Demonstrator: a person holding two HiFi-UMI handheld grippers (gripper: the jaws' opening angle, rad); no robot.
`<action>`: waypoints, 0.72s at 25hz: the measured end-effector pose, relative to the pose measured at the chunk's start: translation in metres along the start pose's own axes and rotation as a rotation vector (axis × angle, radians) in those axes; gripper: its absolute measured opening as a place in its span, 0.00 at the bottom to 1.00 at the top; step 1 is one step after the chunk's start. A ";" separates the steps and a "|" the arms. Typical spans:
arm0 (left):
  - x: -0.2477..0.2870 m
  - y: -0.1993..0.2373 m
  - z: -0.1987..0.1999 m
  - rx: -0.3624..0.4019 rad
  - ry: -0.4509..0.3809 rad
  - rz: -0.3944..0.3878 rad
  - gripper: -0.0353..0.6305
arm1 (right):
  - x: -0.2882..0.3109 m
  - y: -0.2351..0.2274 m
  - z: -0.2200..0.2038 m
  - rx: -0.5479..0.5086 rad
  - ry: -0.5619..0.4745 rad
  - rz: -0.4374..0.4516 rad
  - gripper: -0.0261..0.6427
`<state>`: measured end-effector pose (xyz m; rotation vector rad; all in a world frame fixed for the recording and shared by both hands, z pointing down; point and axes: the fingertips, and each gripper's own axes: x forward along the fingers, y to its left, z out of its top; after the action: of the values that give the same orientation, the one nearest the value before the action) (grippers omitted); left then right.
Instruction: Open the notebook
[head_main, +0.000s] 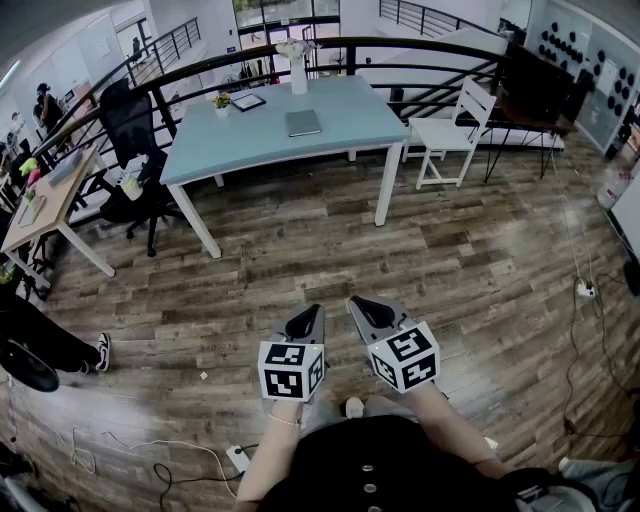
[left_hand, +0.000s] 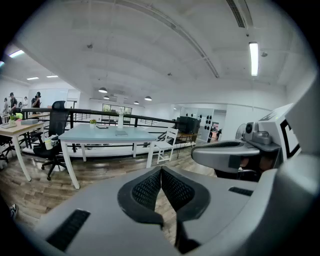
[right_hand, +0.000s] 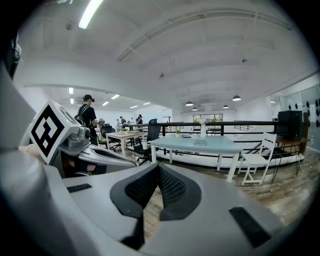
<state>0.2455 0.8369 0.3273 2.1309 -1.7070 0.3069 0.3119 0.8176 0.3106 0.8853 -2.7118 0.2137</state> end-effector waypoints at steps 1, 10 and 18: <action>0.001 0.003 0.002 0.000 0.000 0.003 0.08 | 0.001 -0.001 0.002 0.004 -0.003 0.000 0.05; 0.008 0.010 0.007 -0.008 -0.004 0.019 0.08 | -0.001 -0.007 0.003 0.022 -0.016 -0.008 0.05; 0.017 0.008 0.002 0.010 0.018 0.017 0.08 | 0.000 -0.019 0.002 0.032 -0.014 -0.011 0.05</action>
<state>0.2413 0.8197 0.3332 2.1153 -1.7179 0.3400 0.3229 0.8021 0.3101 0.9138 -2.7230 0.2506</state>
